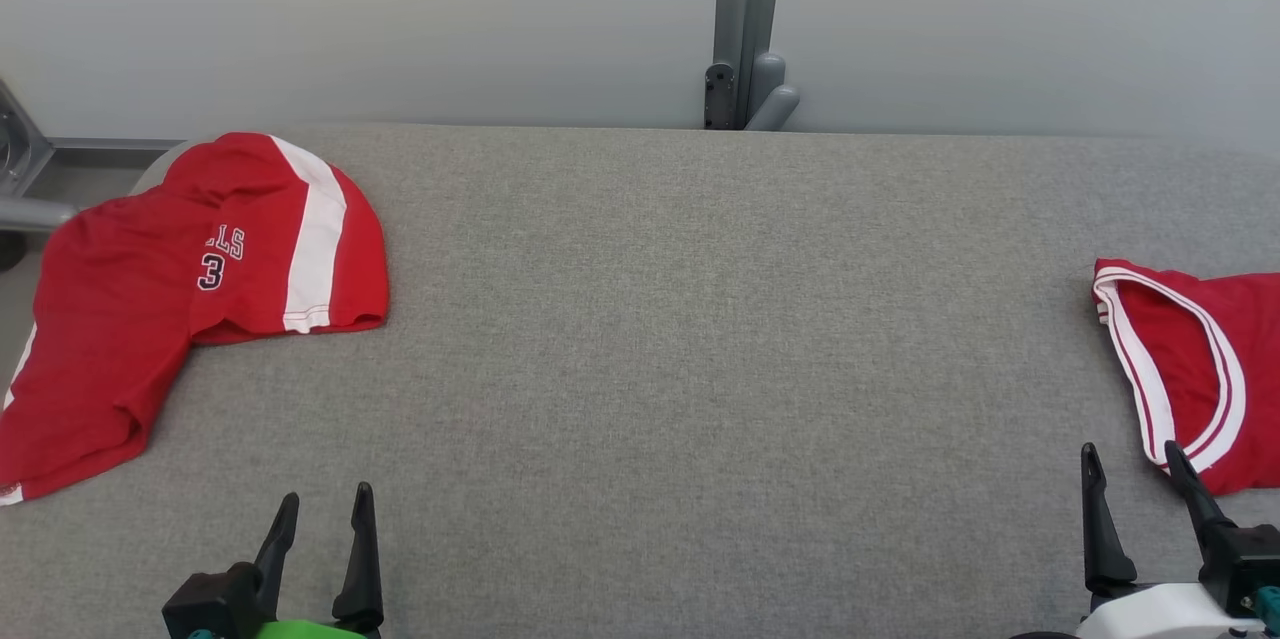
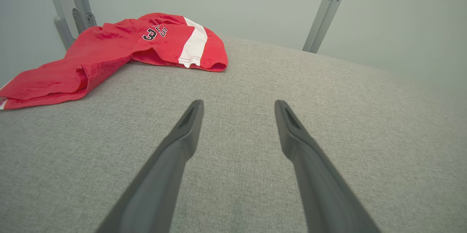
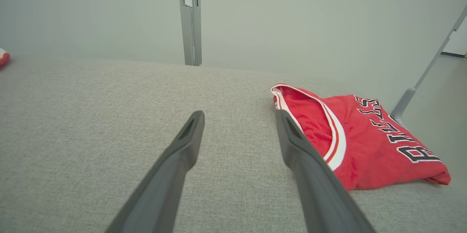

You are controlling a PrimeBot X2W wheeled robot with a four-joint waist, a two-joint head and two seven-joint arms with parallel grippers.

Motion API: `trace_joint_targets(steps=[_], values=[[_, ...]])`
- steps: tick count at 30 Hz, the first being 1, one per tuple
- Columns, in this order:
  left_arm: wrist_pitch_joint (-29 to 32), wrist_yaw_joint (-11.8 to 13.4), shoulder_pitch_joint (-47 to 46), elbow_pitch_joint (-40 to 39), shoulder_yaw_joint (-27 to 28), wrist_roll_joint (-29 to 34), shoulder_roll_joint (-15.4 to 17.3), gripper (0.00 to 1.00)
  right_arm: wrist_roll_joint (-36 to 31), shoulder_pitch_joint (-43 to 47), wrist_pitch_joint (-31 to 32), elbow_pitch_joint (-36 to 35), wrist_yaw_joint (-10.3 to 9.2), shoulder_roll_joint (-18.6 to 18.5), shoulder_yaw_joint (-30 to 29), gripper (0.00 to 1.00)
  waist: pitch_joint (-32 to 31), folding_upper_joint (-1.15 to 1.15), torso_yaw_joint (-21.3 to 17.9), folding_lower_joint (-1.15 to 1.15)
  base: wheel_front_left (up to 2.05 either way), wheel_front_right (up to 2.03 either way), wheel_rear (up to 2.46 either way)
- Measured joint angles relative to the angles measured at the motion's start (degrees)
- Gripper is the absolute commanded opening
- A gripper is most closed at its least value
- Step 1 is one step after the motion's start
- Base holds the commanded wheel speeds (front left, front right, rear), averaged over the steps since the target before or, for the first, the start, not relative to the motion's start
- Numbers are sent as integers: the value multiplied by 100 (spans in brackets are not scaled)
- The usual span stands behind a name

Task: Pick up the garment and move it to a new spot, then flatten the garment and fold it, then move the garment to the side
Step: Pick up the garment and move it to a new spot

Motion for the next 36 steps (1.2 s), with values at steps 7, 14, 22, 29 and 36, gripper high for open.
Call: trace_joint_targets(steps=[7, 14, 22, 29, 36], values=[[0, -1, 2, -2, -27, -7, 13, 100, 24, 10, 0, 3, 0, 0, -41, 100, -3, 0, -19, 0, 0, 0, 0], [0, -2, -30, 5, -98, -4, 34, 100, 43, 60, 0, 52, 0, 0, 63, 100, -8, 0, 206, 0, 0, 0, 0], [0, -2, -26, 56, 58, 48, 80, 100, 112, -125, 0, 152, 0, 0, 421, 100, -71, 0, 1043, 0, 0, 0, 0], [0, -2, 38, -59, 321, 60, 87, 100, 141, -453, -1, 307, 0, 5, 884, 100, -127, 0, 1774, 0, 0, 0, 0], [0, -2, 80, -134, 421, 60, 66, 100, 169, -630, 0, 420, 0, 7, 1007, 100, -111, 0, 2107, 0, 0, 0, 0]])
